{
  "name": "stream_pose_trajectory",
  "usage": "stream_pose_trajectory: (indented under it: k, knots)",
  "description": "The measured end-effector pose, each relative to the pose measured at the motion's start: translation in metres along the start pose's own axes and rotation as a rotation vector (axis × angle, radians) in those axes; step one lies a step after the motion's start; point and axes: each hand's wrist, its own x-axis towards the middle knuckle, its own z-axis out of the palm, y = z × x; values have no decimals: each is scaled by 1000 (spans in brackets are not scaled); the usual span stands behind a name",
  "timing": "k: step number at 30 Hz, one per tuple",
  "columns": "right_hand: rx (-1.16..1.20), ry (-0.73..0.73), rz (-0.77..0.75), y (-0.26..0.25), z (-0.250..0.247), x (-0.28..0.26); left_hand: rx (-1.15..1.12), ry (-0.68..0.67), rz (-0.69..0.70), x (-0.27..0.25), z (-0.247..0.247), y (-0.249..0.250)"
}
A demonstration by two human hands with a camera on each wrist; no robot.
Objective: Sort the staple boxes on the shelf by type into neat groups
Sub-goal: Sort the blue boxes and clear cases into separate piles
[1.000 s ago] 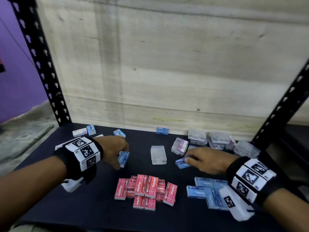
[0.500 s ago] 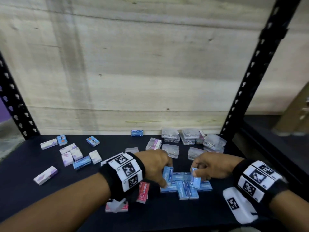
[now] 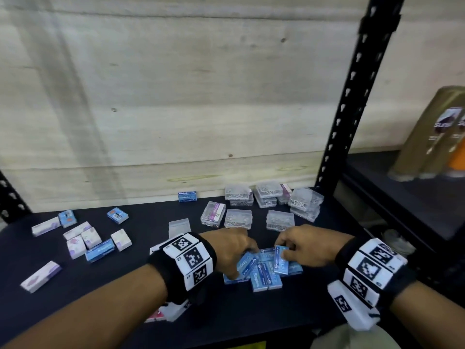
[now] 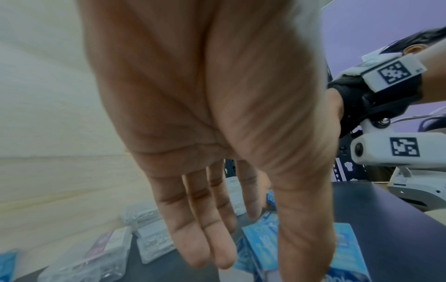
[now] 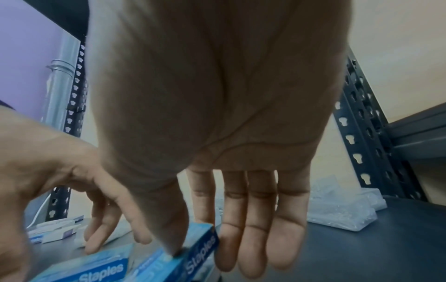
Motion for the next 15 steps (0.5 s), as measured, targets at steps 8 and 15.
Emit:
stream_pose_trajectory:
  k: [8, 15]
  knots:
    - [-106, -41, -112, -6, -4, -10, 99, -30, 109, 0, -3, -3]
    - [-122, 29, -138, 2, 3, -6, 139, -7, 110, 3, -1, -10]
